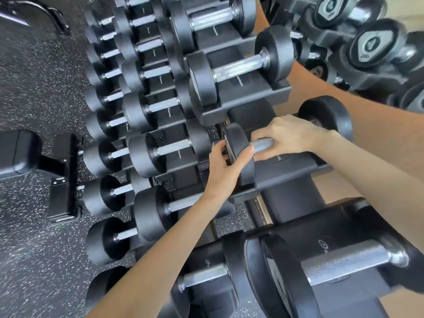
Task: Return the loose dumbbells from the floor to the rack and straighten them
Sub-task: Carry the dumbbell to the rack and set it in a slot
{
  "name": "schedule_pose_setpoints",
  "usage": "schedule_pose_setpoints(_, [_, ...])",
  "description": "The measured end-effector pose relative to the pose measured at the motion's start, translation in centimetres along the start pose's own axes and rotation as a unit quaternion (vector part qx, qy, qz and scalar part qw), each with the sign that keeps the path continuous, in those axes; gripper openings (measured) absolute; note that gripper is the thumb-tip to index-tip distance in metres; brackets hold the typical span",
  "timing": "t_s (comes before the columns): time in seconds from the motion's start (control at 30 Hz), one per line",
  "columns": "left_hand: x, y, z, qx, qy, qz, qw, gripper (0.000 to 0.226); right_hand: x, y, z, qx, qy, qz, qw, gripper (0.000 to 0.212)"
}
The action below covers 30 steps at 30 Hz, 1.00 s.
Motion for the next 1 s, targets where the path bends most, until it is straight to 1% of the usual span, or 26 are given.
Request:
schedule_pose_setpoints(0.07, [0.4,-0.1,-0.4,-0.010,0.017,0.009,1.000,0.086,-0.3,-0.2,-0.4,0.012,0.002,-0.019,1.000,0.053])
schedule_pose_setpoints(0.13, [0.5,0.0,-0.6,-0.035,0.018,0.007,0.999,0.063,-0.5,-0.5,-1.1,0.023,0.023,-0.011,0.999,0.054])
schedule_pose_setpoints(0.2, [1.0,-0.2,-1.2,-0.068,0.029,0.013,0.997,0.036,-1.6,-0.9,-2.1,0.050,0.031,0.031,0.998,0.051])
schedule_pose_setpoints(0.23, [1.2,-0.6,-1.6,-0.076,0.037,0.021,0.996,0.032,-2.5,-1.2,-2.7,0.076,0.028,0.052,0.995,0.047])
schedule_pose_setpoints(0.3, [1.0,-1.7,-2.5,-0.081,0.052,0.063,0.993,0.040,-4.4,-2.1,-4.2,0.135,0.030,0.072,0.988,0.035])
schedule_pose_setpoints(0.37, [0.6,-2.8,-3.8,-0.096,0.071,0.106,0.987,0.049,-6.3,-3.1,-5.9,0.171,0.055,0.088,0.980,0.028])
schedule_pose_setpoints(0.47, [0.4,-4.2,-6.3,-0.145,0.118,0.154,0.970,0.047,-10.0,-4.9,-8.9,0.212,0.094,0.112,0.966,0.026])
schedule_pose_setpoints(0.53, [0.5,-5.3,-8.0,-0.190,0.155,0.182,0.952,0.048,-13.6,-6.0,-11.3,0.256,0.116,0.124,0.952,0.026])
schedule_pose_setpoints(0.63, [0.2,-7.4,-10.9,-0.253,0.229,0.243,0.908,0.049,-19.4,-5.5,-14.9,0.321,0.180,0.158,0.916,0.028])
schedule_pose_setpoints(0.77, [-0.6,-11.0,-15.5,-0.341,0.313,0.274,0.843,0.050,-27.6,-2.1,-17.3,0.352,0.279,0.139,0.883,0.029])
schedule_pose_setpoints(0.83, [-0.4,-13.3,-17.3,-0.356,0.344,0.286,0.820,0.052,-30.9,-0.5,-17.7,0.367,0.323,0.141,0.861,0.029])
schedule_pose_setpoints(0.93, [0.3,-15.9,-19.8,-0.371,0.369,0.302,0.797,0.053,-35.1,1.9,-19.0,0.367,0.400,0.131,0.830,0.037])
schedule_pose_setpoints(1.0, [0.6,-16.8,-21.4,-0.381,0.399,0.320,0.770,0.053,-37.6,3.6,-19.5,0.355,0.442,0.110,0.817,0.042])
Point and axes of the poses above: each hand's wrist, its own z-axis towards the middle knuckle, its own y-axis out of the palm, x = y × z, the point moved 10 cm from there along z, towards the middle knuckle, and after that the axes turned 4 degrees about z, right-handed, at the moved point
